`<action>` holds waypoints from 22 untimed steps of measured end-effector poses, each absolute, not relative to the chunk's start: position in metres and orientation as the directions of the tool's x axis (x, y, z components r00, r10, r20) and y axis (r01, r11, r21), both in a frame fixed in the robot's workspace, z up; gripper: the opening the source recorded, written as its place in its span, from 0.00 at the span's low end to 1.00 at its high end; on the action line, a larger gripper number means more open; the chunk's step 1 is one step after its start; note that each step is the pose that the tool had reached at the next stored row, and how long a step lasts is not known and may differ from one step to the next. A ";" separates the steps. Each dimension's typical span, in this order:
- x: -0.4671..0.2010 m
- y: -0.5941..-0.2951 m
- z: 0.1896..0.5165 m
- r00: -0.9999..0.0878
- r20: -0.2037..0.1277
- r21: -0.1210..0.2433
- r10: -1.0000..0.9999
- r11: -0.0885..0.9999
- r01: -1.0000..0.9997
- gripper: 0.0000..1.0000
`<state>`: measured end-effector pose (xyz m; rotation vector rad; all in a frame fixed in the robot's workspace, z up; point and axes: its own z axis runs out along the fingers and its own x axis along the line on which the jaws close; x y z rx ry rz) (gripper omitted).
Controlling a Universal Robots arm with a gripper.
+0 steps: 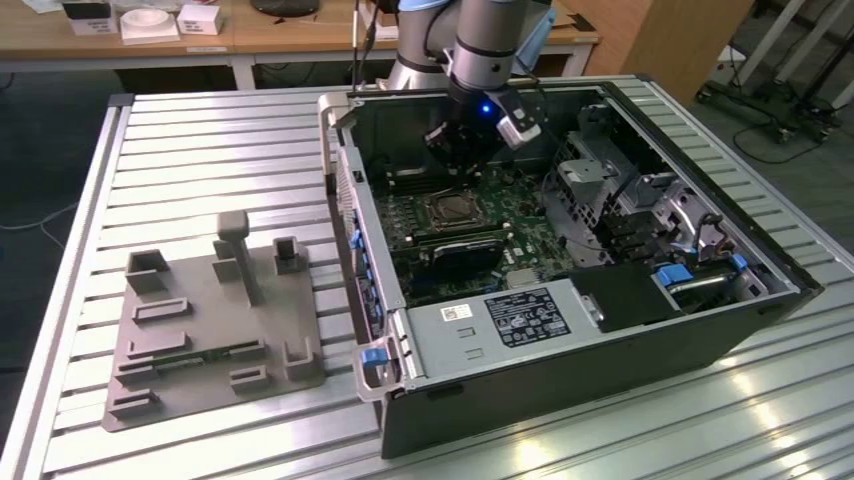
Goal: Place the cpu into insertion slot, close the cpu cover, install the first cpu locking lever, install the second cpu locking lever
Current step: 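Install the first cpu locking lever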
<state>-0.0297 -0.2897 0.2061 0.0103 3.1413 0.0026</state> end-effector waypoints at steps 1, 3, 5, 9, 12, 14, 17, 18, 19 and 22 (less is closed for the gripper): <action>-0.030 -0.290 0.206 -1.000 0.000 0.002 0.007 1.000 0.007 0.10; -0.029 -0.290 0.205 -1.000 0.000 0.002 0.007 1.000 0.007 0.10; -0.029 -0.290 0.205 -1.000 0.000 0.001 0.007 1.000 0.007 0.10; -0.029 -0.290 0.205 -1.000 0.000 0.001 0.007 1.000 0.007 0.10; -0.029 -0.290 0.205 -1.000 0.000 0.001 0.007 1.000 0.007 0.10; -0.029 -0.290 0.205 -1.000 0.000 0.002 0.007 1.000 0.006 0.10; -0.029 -0.291 0.205 -1.000 0.000 0.002 0.007 1.000 0.007 0.10; -0.029 -0.291 0.205 -1.000 0.000 0.002 0.007 1.000 0.007 0.10; -0.029 -0.292 0.205 -1.000 0.000 0.002 0.007 1.000 0.007 0.10; -0.029 -0.293 0.205 -1.000 0.000 0.002 0.007 1.000 0.007 0.10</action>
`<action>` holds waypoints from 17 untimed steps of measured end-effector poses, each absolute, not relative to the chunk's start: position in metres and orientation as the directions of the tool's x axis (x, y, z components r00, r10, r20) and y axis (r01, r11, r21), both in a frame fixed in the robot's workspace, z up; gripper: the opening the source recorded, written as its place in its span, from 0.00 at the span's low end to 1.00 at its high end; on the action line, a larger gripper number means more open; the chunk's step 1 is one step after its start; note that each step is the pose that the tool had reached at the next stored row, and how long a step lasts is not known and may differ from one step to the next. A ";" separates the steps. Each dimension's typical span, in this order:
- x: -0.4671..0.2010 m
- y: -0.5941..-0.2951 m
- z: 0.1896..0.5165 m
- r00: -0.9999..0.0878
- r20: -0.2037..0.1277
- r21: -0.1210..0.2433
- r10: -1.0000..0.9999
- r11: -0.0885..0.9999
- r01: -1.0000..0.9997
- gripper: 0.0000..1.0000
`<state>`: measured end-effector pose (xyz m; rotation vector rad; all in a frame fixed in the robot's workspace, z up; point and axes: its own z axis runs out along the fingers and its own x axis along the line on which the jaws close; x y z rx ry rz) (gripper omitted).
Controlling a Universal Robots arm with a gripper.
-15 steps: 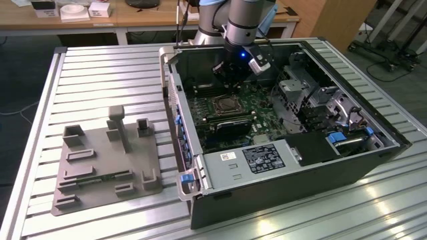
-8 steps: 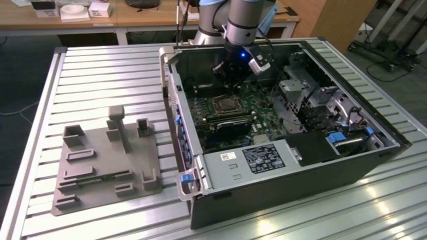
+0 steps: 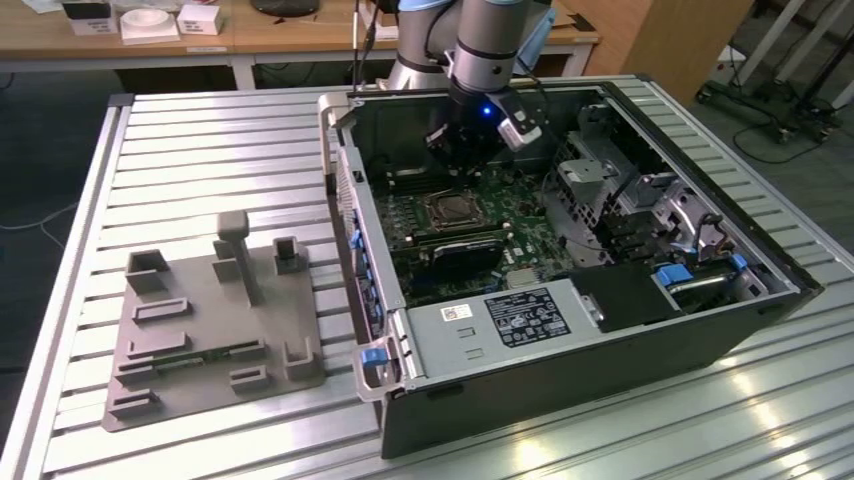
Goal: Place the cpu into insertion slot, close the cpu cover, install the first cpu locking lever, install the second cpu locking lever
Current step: 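Install the first cpu locking lever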
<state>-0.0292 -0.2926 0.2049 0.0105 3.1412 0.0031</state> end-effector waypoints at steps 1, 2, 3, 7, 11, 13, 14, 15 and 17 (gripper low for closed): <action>-0.029 -0.293 0.205 -1.000 0.000 0.002 0.007 1.000 0.007 0.10; -0.029 -0.293 0.205 -1.000 0.000 0.002 0.007 1.000 0.007 0.10; -0.029 -0.293 0.205 -1.000 0.000 0.002 0.007 1.000 0.007 0.10; -0.029 -0.293 0.205 -1.000 0.000 0.001 0.007 1.000 0.007 0.10; -0.029 -0.293 0.203 -1.000 0.000 -0.004 0.007 1.000 0.007 0.10; -0.029 -0.293 0.202 -1.000 0.000 -0.006 0.007 1.000 0.007 0.10; -0.029 -0.293 0.202 -1.000 0.000 -0.006 0.007 1.000 0.007 0.10; -0.029 -0.293 0.201 -1.000 0.000 -0.006 0.007 1.000 0.007 0.10; -0.029 -0.293 0.201 -1.000 0.000 -0.006 0.007 1.000 0.007 0.10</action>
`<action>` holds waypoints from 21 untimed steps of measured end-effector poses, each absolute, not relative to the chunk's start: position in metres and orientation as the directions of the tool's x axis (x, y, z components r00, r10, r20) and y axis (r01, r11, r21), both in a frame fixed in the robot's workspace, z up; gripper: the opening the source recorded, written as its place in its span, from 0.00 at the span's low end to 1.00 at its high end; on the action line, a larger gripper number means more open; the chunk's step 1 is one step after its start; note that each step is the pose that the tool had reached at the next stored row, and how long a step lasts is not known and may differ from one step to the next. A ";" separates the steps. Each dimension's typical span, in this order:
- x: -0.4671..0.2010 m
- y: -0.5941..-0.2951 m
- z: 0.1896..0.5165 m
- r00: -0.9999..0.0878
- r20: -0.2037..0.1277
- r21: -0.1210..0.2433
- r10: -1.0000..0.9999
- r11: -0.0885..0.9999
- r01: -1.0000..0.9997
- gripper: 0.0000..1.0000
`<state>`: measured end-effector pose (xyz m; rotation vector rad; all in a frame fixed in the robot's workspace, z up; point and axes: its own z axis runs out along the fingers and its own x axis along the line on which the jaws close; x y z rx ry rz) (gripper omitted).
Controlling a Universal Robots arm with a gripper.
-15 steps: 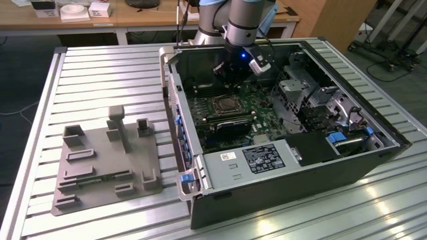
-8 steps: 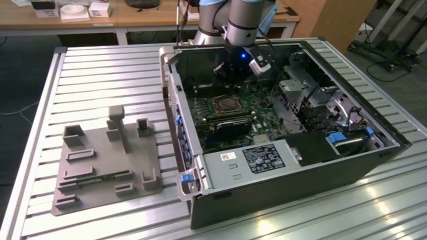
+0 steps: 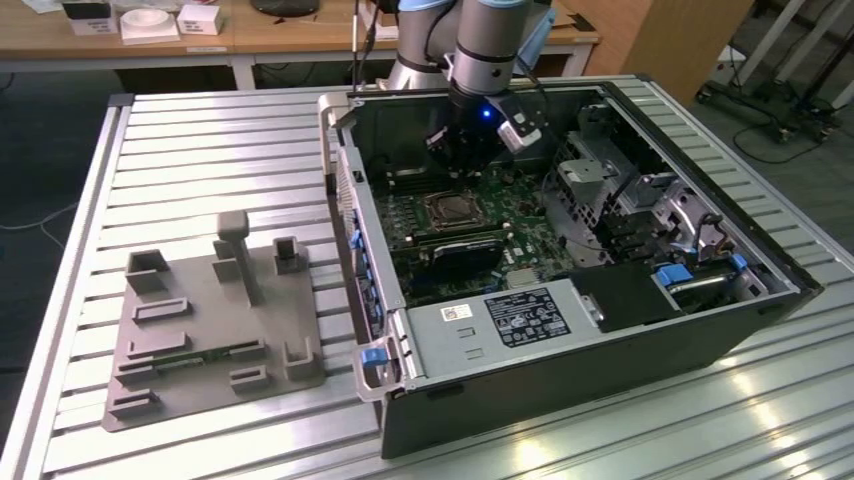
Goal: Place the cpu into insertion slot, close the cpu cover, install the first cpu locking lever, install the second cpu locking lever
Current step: 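Install the first cpu locking lever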
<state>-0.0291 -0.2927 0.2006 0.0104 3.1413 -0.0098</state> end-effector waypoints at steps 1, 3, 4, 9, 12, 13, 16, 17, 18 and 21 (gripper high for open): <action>-0.029 -0.293 0.200 -1.000 0.000 -0.006 0.007 1.000 0.007 0.10; -0.029 -0.293 0.200 -1.000 0.000 -0.007 0.007 1.000 0.007 0.10; -0.029 -0.293 0.200 -1.000 0.000 -0.007 0.007 1.000 0.007 0.10; -0.029 -0.293 0.199 -1.000 0.000 -0.007 0.007 1.000 0.007 0.10; -0.029 -0.293 0.199 -1.000 0.000 -0.006 0.007 1.000 0.007 0.10; -0.029 -0.293 0.199 -1.000 -0.001 -0.006 0.007 1.000 0.007 0.10; -0.029 -0.293 0.200 -1.000 0.000 -0.006 0.007 1.000 0.007 0.10; -0.029 -0.293 0.200 -1.000 0.000 -0.006 0.007 1.000 0.007 0.10; -0.029 -0.293 0.200 -1.000 0.000 -0.007 0.007 1.000 0.007 0.10; -0.029 -0.293 0.200 -1.000 0.000 -0.011 0.007 1.000 0.007 0.10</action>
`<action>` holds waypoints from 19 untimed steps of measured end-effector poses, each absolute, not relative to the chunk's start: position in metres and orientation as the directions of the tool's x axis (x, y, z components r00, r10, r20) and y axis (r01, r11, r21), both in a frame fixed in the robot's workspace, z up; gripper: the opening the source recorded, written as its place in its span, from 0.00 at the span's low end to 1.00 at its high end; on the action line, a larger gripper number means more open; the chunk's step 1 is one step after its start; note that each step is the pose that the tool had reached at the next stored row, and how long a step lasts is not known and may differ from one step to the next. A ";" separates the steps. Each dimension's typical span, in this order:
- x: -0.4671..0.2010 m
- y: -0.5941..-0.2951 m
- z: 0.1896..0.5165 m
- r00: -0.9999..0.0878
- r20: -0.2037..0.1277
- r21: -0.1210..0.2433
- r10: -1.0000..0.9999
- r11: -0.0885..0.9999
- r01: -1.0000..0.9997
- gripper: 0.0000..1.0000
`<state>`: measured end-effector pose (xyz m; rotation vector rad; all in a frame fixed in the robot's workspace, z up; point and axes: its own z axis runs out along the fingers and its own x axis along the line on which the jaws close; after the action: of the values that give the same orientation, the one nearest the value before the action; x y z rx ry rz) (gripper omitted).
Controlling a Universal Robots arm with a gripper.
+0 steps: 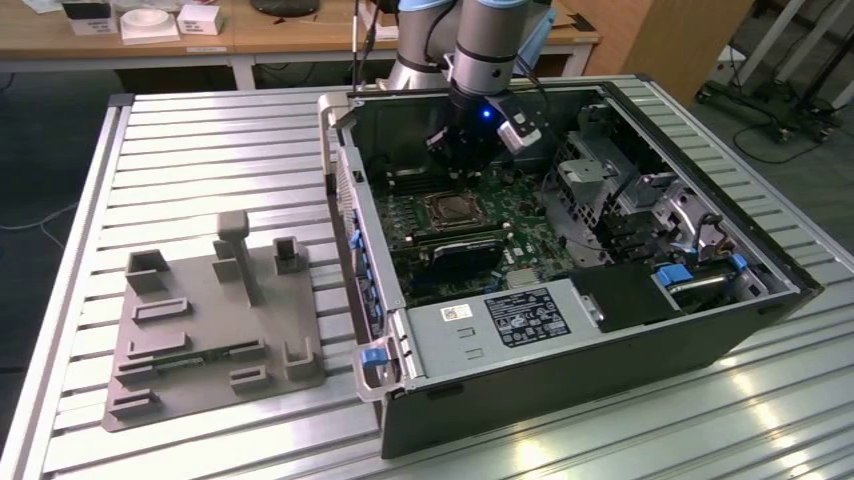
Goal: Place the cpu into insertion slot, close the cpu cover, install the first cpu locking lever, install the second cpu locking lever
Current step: 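Install the first cpu locking lever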
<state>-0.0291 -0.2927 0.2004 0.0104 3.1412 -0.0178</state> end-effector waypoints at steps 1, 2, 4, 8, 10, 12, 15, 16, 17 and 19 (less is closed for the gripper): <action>-0.029 -0.293 0.200 -1.000 0.000 -0.014 0.007 1.000 0.007 0.10; -0.029 -0.293 0.200 -1.000 0.000 -0.016 0.007 1.000 0.007 0.10; -0.029 -0.293 0.200 -1.000 0.000 -0.019 0.007 1.000 0.007 0.10; -0.028 -0.293 0.200 -1.000 0.000 -0.025 0.007 1.000 0.007 0.10; -0.028 -0.293 0.200 -1.000 0.000 -0.027 0.007 1.000 0.007 0.10; -0.028 -0.293 0.200 -1.000 0.000 -0.029 0.007 1.000 0.007 0.10; -0.028 -0.293 0.200 -1.000 0.000 -0.032 0.007 0.999 0.007 0.10; -0.028 -0.293 0.200 -1.000 0.000 -0.033 0.007 0.999 0.007 0.10; -0.028 -0.293 0.200 -1.000 0.000 -0.034 0.007 0.999 0.007 0.10; -0.028 -0.293 0.199 -1.000 -0.001 -0.036 0.007 0.999 0.007 0.10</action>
<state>-0.0275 -0.2927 0.1993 0.0103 3.1406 -0.0570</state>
